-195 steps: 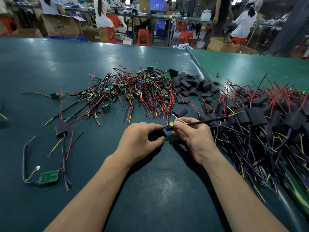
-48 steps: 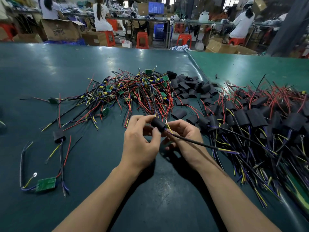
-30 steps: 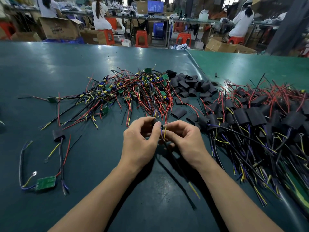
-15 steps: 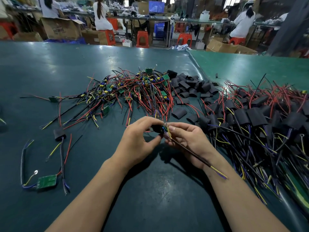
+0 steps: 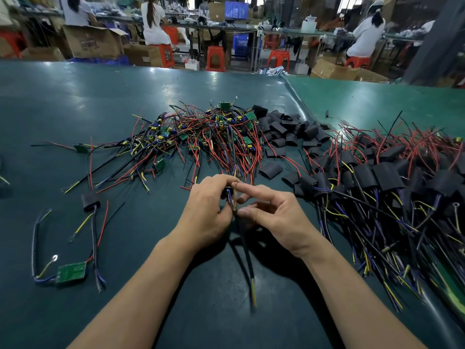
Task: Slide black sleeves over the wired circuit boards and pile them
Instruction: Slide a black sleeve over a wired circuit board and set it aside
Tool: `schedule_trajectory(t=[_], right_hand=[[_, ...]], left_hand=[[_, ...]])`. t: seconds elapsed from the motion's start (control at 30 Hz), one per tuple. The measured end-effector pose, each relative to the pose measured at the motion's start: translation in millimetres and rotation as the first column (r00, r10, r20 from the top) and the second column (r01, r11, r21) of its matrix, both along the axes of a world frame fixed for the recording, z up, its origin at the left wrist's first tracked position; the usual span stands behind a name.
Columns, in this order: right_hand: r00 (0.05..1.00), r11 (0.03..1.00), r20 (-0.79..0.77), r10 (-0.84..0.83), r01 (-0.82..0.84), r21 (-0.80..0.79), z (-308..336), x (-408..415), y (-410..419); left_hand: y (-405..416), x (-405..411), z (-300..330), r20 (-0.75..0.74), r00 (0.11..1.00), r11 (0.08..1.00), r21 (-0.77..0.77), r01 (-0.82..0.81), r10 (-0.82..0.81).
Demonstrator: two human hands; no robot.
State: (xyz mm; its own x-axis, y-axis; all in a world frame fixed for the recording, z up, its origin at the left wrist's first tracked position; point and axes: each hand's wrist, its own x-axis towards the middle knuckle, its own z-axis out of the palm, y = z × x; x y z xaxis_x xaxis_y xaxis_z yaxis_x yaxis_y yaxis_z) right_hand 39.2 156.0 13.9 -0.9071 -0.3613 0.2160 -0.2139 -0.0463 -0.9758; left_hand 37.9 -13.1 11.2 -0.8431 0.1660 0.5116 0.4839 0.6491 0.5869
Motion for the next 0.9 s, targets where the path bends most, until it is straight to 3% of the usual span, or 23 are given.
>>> schedule_trajectory(t=[0.1,0.2,0.3,0.43,0.57,0.7,0.8,0.9], right_hand=[[0.996,0.993,-0.038,-0.075,0.078,0.091,-1.3,-0.2,-1.1],[0.966,0.954,-0.235,-0.104,0.164,0.252,-5.5,0.1,-3.7],[0.909,0.944,-0.412,-0.058,0.184,0.273,-10.2,1.1,-6.1],[0.859,0.938,-0.506,-0.084,0.239,0.249,-10.4,1.9,-10.9],[0.896,0.928,-0.368,-0.248,0.328,0.174,-6.1,4.7,-13.6],[0.96,0.963,-0.102,-0.261,0.267,0.046,-1.6,5.1,-13.6],[0.946,0.949,-0.095,-0.311,0.314,0.016,-1.0,6.6,-16.5],[0.902,0.913,-0.199,-0.384,0.403,0.065,-2.9,6.9,-17.6]], left_hand=[[-1.1,-1.8,-2.4,-0.022,0.998,0.996,0.064,-0.06,0.061],[0.2,-2.6,-4.9,0.019,0.997,0.996,0.042,-0.079,0.078],[1.0,-2.9,-5.6,0.073,0.992,0.994,-0.048,-0.101,0.104],[0.9,-3.7,-5.4,0.109,0.988,0.986,-0.141,-0.093,0.108],[2.5,-4.5,-6.7,0.141,0.983,0.985,-0.144,-0.1,0.121],[1.7,-5.7,-6.4,0.146,0.982,0.987,-0.13,-0.098,0.117],[2.5,-5.7,-6.4,0.111,0.988,0.988,-0.121,-0.095,0.109],[3.6,-4.5,-6.5,0.099,0.989,0.986,-0.132,-0.1,0.114]])
